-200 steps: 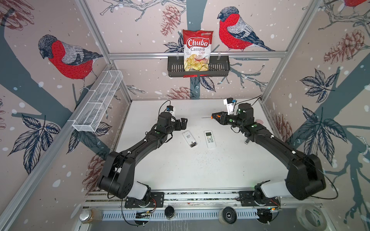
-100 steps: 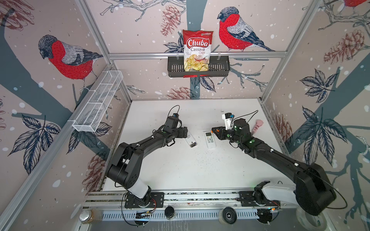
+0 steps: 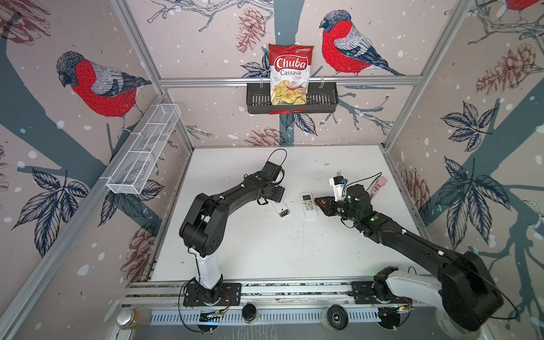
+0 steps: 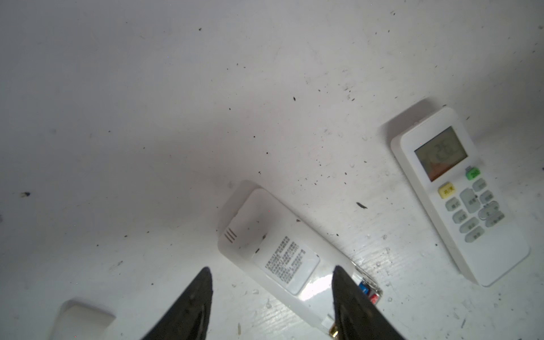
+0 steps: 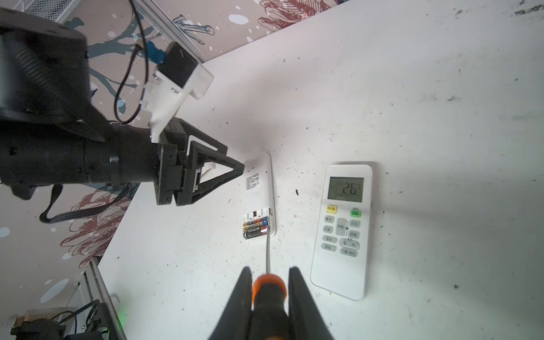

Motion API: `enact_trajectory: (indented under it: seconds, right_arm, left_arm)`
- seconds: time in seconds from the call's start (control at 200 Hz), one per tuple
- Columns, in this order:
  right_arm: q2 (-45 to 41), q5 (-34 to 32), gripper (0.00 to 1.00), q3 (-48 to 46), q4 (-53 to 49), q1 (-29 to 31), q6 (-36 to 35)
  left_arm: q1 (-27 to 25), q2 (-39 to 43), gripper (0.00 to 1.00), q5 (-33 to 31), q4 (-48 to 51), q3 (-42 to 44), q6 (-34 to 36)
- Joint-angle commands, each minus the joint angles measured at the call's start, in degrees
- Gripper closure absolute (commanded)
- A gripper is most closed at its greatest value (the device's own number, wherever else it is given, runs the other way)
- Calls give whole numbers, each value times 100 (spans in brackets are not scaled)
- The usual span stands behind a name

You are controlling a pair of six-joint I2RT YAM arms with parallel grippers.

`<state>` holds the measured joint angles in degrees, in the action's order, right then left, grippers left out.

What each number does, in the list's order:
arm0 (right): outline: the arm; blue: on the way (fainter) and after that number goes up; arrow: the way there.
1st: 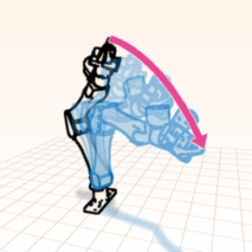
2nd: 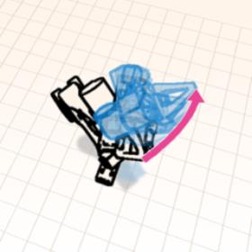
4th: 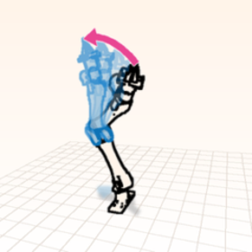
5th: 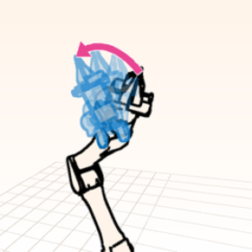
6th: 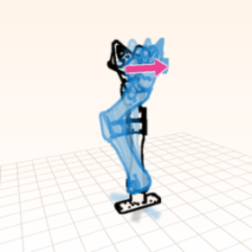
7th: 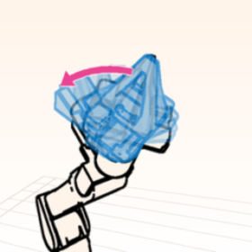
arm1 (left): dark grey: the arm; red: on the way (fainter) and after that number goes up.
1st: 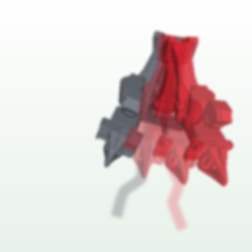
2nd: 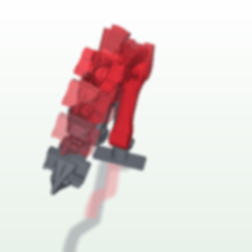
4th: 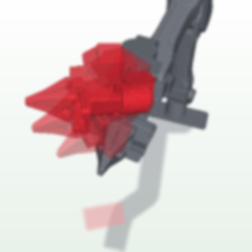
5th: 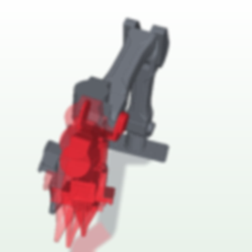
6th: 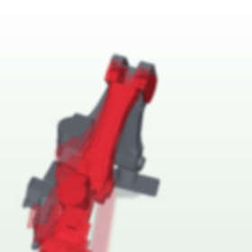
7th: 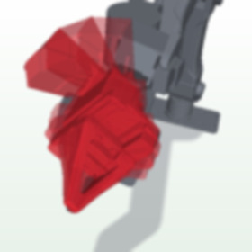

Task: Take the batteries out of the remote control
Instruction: 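Lower the left gripper onto the remote while the right gripper aims the screwdriver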

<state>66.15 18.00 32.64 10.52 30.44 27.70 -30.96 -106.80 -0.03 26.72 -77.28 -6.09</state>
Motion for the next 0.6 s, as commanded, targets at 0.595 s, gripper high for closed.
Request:
enact_trajectory:
  seconds: [0.595]
  right_arm:
    - [-287,164,100,-137,343,-65,200]
  left_arm:
    - [-226,73,54,590,753,-148,1070]
